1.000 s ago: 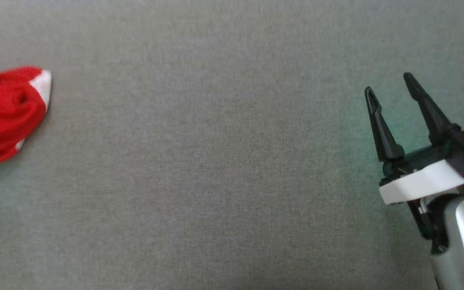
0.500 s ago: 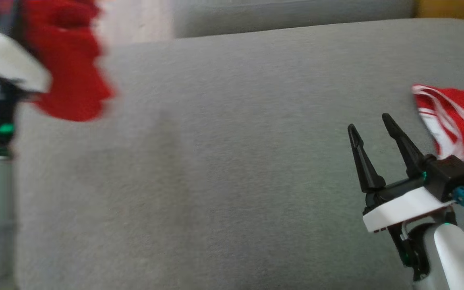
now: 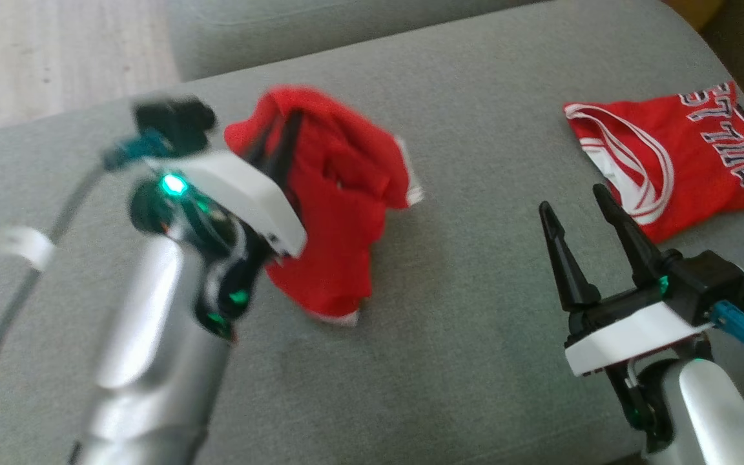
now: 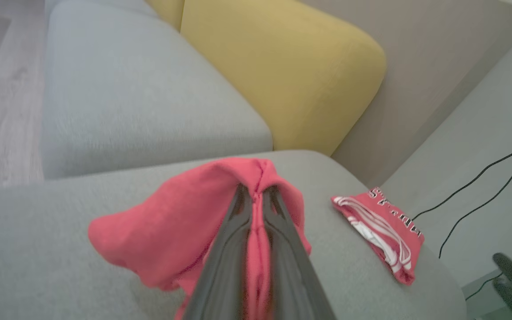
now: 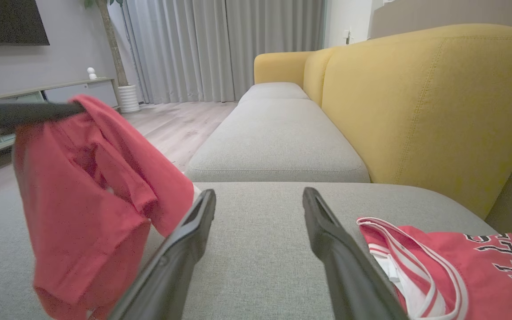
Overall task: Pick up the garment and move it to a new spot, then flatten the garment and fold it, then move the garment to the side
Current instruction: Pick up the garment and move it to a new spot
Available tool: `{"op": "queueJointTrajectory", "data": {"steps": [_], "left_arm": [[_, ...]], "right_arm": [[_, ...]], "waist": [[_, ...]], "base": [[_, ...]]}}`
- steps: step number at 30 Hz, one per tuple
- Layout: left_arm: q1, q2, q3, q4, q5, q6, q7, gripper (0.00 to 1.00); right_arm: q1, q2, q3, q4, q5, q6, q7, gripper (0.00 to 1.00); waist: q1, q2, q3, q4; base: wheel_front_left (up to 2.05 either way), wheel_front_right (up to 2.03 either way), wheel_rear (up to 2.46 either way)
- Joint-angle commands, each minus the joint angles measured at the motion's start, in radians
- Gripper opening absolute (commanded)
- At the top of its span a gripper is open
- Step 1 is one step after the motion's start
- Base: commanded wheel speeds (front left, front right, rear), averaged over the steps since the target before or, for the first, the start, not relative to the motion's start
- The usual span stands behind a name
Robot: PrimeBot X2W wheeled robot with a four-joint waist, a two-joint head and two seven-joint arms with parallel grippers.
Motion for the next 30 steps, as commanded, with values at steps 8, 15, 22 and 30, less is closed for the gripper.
{"op": "queueJointTrajectory", "data": {"steps": [8, 15, 22, 30], "left_arm": [[0.008, -0.025, -0.059, 0.219, 0.028, -0.030, -0.180, 0.56], [0.062, -0.005, -0.040, 0.227, 0.037, -0.076, -0.412, 1.00], [0.202, 0.119, -0.001, 0.151, 0.105, -0.068, -0.607, 1.00], [0.406, 0.202, 0.111, 0.072, 0.109, -0.009, -0.708, 1.00]], "right_arm": [[-0.056, 0.009, 0.028, -0.005, 0.005, 0.007, -0.020, 1.00], [-0.043, -0.001, 0.018, 0.021, 0.008, 0.007, -0.019, 1.00], [-0.002, 0.002, -0.008, 0.034, 0.014, 0.007, -0.009, 1.00], [0.062, 0.015, -0.050, 0.048, 0.022, 0.007, 0.004, 1.00]], "waist": [[0.0000, 0.0000, 0.014, -0.020], [0.0000, 0.0000, -0.026, 0.021], [0.0000, 0.0000, -0.062, 0.079], [0.0000, 0.0000, -0.110, 0.126]], "base": [[0.00, 0.00, 0.00], [0.00, 0.00, 0.00], [0.00, 0.00, 0.00], [0.00, 0.00, 0.00]]}}
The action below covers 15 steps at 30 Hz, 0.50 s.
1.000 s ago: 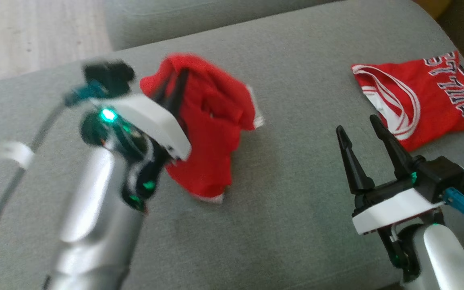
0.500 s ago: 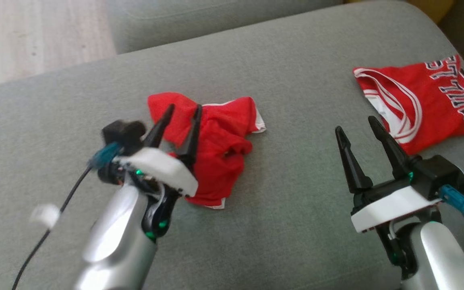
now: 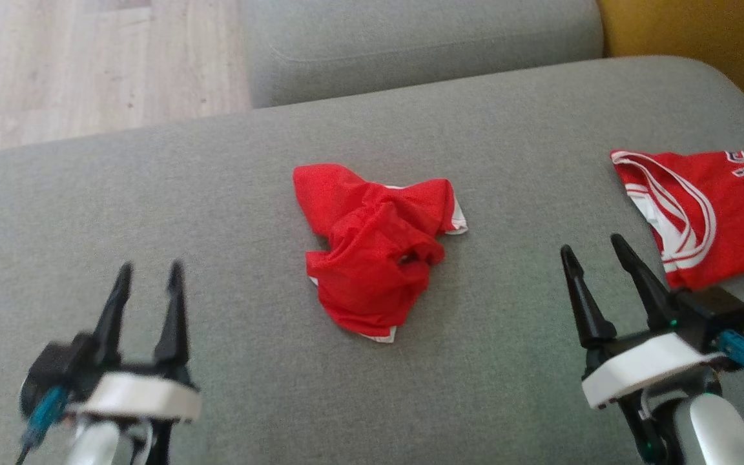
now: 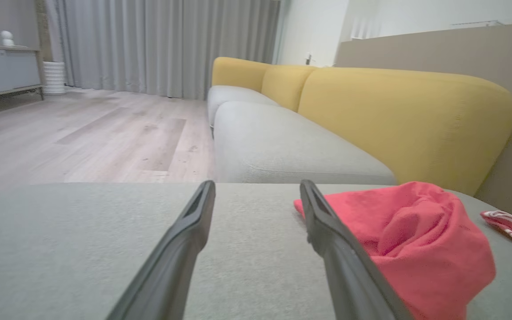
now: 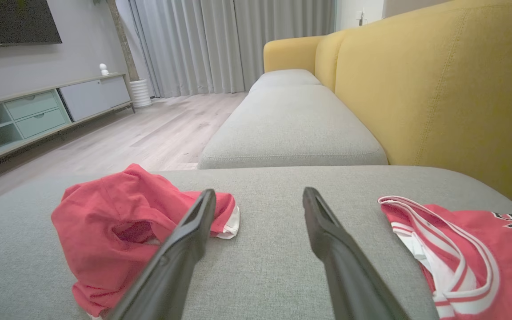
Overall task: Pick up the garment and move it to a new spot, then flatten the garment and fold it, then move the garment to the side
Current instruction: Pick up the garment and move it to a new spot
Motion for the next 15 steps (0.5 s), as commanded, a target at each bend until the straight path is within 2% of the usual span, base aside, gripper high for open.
{"op": "queueJointTrajectory", "data": {"steps": [1, 7, 15], "left_arm": [[0.005, 0.029, 0.060, -0.046, -0.009, 0.018, -0.015, 1.00], [0.108, 0.035, 0.105, -0.108, -0.023, 0.056, -0.020, 1.00], [0.150, 0.045, 0.105, -0.162, -0.021, 0.078, -0.007, 1.00]], "right_arm": [[-0.011, 0.003, 0.004, -0.025, 0.005, 0.007, 0.004, 1.00], [0.017, 0.015, -0.025, 0.003, 0.004, 0.007, 0.008, 1.00], [0.020, 0.030, -0.032, 0.035, 0.002, 0.007, 0.000, 1.00]], "waist": [[0.0001, 0.0000, -0.017, 0.016], [0.0001, 0.0000, -0.026, 0.032], [0.0001, 0.0000, -0.019, 0.044]], "base": [[0.00, 0.00, 0.00], [0.00, 0.00, 0.00], [0.00, 0.00, 0.00]]}}
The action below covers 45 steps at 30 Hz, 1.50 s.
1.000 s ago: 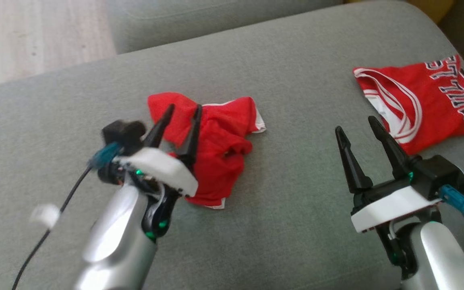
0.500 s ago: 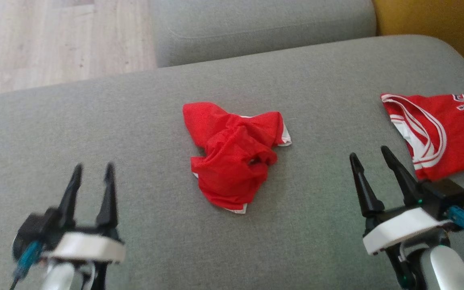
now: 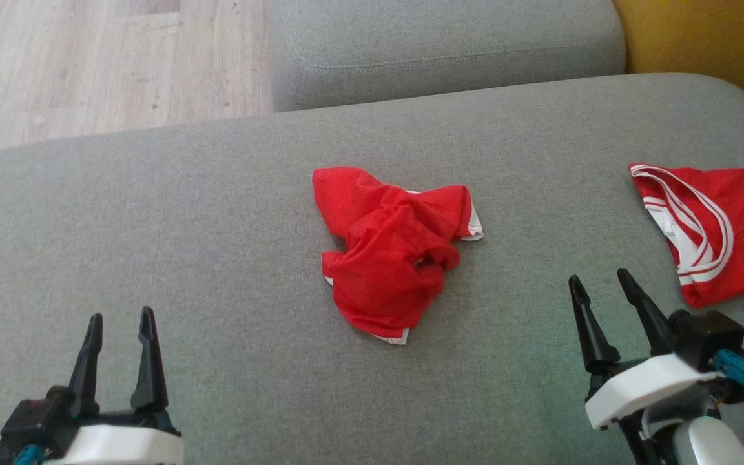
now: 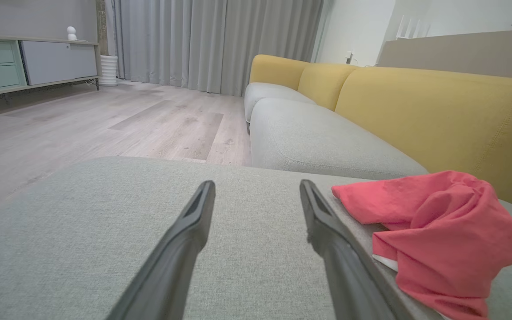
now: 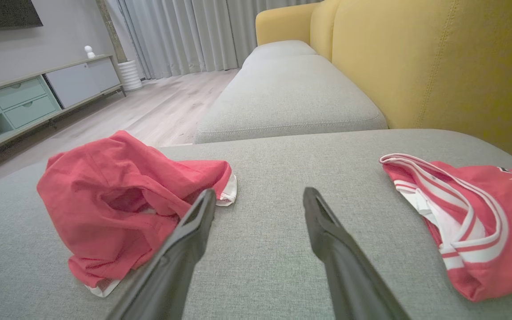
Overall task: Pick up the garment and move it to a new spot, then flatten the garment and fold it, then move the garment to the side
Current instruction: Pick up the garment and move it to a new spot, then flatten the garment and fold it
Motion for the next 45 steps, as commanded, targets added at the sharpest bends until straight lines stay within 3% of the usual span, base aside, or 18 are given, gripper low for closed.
{"op": "queueJointTrajectory", "data": {"steps": [1, 12, 17, 23, 30, 36, 37, 38, 45], "left_arm": [[-0.038, 0.027, 0.040, -0.039, -0.001, 0.010, -0.001, 1.00], [-0.053, 0.032, 0.034, -0.056, -0.004, 0.019, 0.011, 1.00], [-0.078, 0.029, 0.026, -0.074, -0.001, 0.022, 0.014, 1.00], [-0.157, 0.019, 0.004, -0.089, 0.009, 0.007, 0.011, 1.00], [-0.243, 0.002, -0.022, -0.076, 0.023, -0.016, 0.001, 1.00], [-0.279, -0.012, -0.032, -0.052, 0.027, -0.030, -0.008, 1.00], [-0.281, -0.015, -0.033, -0.047, 0.028, -0.032, -0.009, 1.00], [-0.283, -0.017, -0.034, -0.043, 0.028, -0.034, -0.010, 1.00], [-0.267, -0.024, -0.025, -0.008, 0.025, -0.043, -0.017, 1.00]], "right_arm": [[-0.031, -0.001, 0.016, -0.028, 0.002, 0.007, -0.010, 1.00], [-0.086, -0.008, 0.048, -0.021, -0.004, 0.007, -0.009, 1.00], [-0.193, -0.004, 0.067, 0.018, 0.003, 0.007, 0.073, 1.00], [-0.382, 0.016, 0.061, 0.180, 0.015, 0.007, 0.223, 1.00], [-0.579, 0.038, 0.060, 0.431, 0.009, 0.007, 0.284, 1.00], [-0.657, 0.046, 0.077, 0.595, -0.053, 0.007, 0.316, 1.00], [-0.665, 0.047, 0.083, 0.622, -0.061, 0.007, 0.330, 0.56], [-0.673, 0.048, 0.087, 0.640, -0.064, 0.007, 0.333, 0.00], [-0.729, 0.050, 0.120, 0.584, -0.097, 0.007, 0.146, 0.00]], "waist": [[0.0000, 0.0000, 0.004, 0.001], [0.0000, 0.0000, 0.033, 0.001], [0.0000, 0.0000, 0.085, 0.016], [0.0000, 0.0000, 0.190, 0.067], [0.0000, 0.0000, 0.284, 0.133], [0.0000, 0.0000, 0.314, 0.157], [0.0000, 0.0000, 0.315, 0.159], [0.0000, 0.0000, 0.315, 0.160], [0.0000, 0.0000, 0.245, 0.125]], "base": [[0.00, 0.00, 0.00], [0.00, 0.00, 0.00], [0.00, 0.00, 0.00], [0.00, 0.00, 0.00], [0.00, 0.00, 0.00], [0.00, 0.00, 0.00], [0.00, 0.00, 0.00], [0.00, 0.00, 0.00], [0.00, 0.00, 0.00]]}}
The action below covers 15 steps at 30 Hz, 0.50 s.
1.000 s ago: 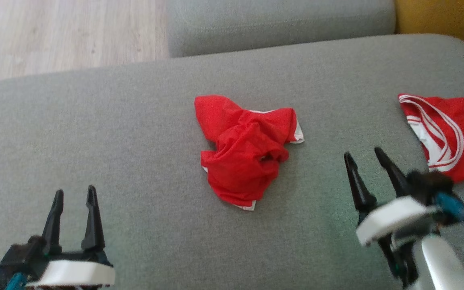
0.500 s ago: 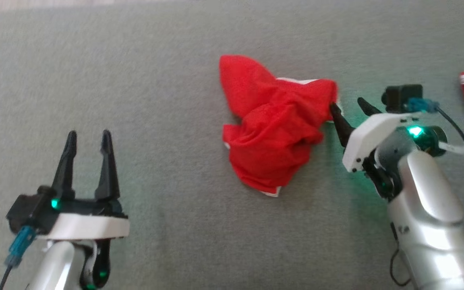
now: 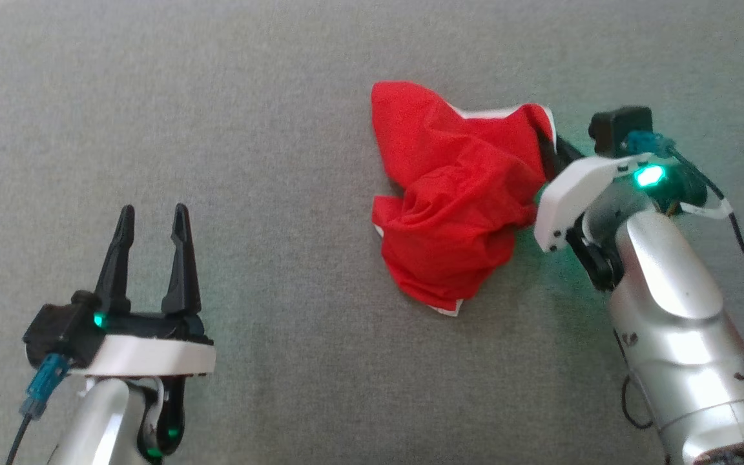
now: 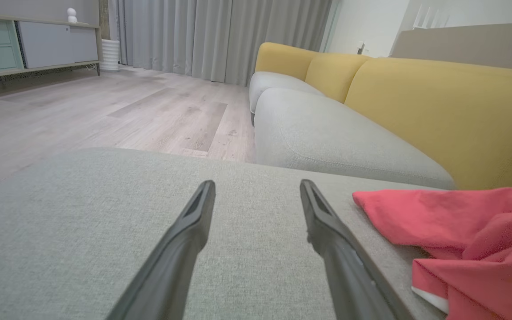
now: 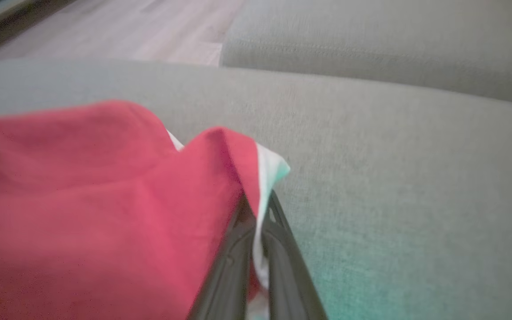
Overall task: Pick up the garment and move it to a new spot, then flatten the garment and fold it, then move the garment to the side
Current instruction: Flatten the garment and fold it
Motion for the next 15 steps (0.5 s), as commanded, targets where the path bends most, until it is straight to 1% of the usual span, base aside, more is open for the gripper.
{"op": "queueJointTrajectory", "data": {"steps": [1, 4, 10, 15], "left_arm": [[-0.013, 0.017, 0.040, -0.024, 0.003, -0.005, -0.009, 1.00], [-0.002, 0.016, 0.041, -0.020, 0.002, -0.007, -0.010, 1.00], [0.021, 0.009, 0.034, -0.016, 0.004, -0.010, -0.011, 1.00], [0.043, 0.007, 0.030, -0.018, 0.004, -0.007, -0.012, 1.00]], "right_arm": [[-0.043, 0.017, 0.030, -0.056, -0.007, 0.007, -0.026, 0.00], [-0.099, 0.007, 0.086, -0.109, 0.003, 0.007, -0.080, 0.00], [-0.265, -0.039, 0.206, -0.189, 0.040, 0.007, -0.188, 0.00], [-0.409, -0.058, 0.239, -0.244, 0.052, 0.007, -0.310, 0.00]], "waist": [[-0.0001, 0.0000, -0.032, -0.017], [-0.0001, 0.0000, -0.067, -0.026], [-0.0001, 0.0000, -0.121, -0.022], [-0.0001, 0.0000, -0.149, -0.011]], "base": [[0.00, 0.00, 0.00], [0.00, 0.00, 0.00], [0.00, 0.00, 0.00], [0.00, 0.00, 0.00]]}}
